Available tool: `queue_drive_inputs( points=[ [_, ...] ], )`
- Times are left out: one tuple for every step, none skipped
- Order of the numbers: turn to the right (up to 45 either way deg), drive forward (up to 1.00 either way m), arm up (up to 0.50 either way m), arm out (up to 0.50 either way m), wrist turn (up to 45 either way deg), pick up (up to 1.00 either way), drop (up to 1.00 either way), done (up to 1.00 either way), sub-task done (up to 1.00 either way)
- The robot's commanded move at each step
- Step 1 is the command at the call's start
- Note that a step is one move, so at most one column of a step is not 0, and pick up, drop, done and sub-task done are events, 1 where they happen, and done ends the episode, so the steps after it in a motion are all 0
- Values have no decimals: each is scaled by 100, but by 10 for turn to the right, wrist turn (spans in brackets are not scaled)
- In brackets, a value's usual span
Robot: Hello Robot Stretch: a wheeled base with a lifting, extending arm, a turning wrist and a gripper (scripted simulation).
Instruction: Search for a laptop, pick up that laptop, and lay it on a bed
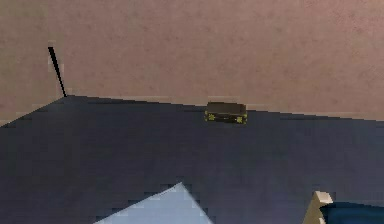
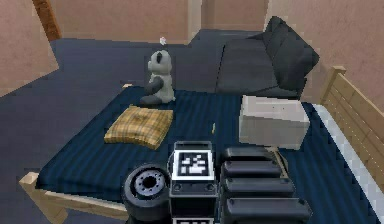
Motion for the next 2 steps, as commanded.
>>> queue_drive_inputs(
  points=[
    [0,0,0,48,0,0,0,0,0],
    [0,0,0,0,450,0,0,0,0]
  ],
)
